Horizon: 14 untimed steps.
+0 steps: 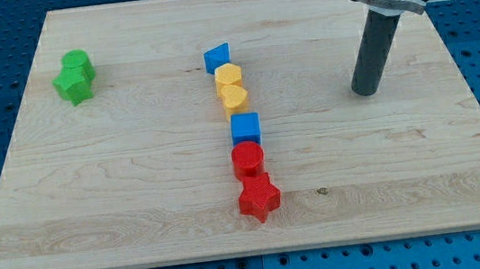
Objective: Move the blue triangle towards the top left
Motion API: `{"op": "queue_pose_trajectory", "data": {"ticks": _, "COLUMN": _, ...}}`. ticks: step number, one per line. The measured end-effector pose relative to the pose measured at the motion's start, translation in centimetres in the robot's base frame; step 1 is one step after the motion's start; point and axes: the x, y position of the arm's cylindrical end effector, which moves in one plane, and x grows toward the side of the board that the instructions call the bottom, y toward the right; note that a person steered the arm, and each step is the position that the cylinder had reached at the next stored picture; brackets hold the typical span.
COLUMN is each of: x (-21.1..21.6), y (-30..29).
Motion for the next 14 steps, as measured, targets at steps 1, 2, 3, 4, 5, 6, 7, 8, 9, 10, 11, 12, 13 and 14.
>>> {"op": "queue_pose_trajectory", "data": {"ticks": 1, "x": -0.1, "y": -0.2}}
{"op": "queue_pose_trajectory", "data": {"ticks": 2, "x": -2.2, "y": -5.0}}
{"op": "queue_pose_trajectory", "data": {"ticks": 3, "x": -4.9, "y": -11.4}}
{"op": "queue_pose_trajectory", "data": {"ticks": 4, "x": -5.2, "y": -11.9}}
{"op": "queue_pose_trajectory", "data": {"ticks": 5, "x": -5.4, "y": -13.5}}
{"op": "queue_pose_trajectory", "data": {"ticks": 6, "x": -5.7, "y": -16.7}}
{"op": "queue_pose_trajectory", "data": {"ticks": 7, "x": -8.5, "y": -19.2}}
{"op": "queue_pose_trajectory", "data": {"ticks": 8, "x": -11.1, "y": -20.9}}
{"op": "queue_pose_trajectory", "data": {"ticks": 9, "x": -11.1, "y": -23.0}}
{"op": "queue_pose_trajectory", "data": {"ticks": 10, "x": -11.0, "y": -23.6}}
{"op": "queue_pose_trajectory", "data": {"ticks": 11, "x": -10.3, "y": -23.6}}
{"op": "queue_pose_trajectory", "data": {"ticks": 12, "x": -9.8, "y": -23.6}}
{"op": "queue_pose_trajectory", "data": {"ticks": 13, "x": -9.8, "y": -25.0}}
{"op": "queue_pose_trajectory", "data": {"ticks": 14, "x": -9.8, "y": -27.4}}
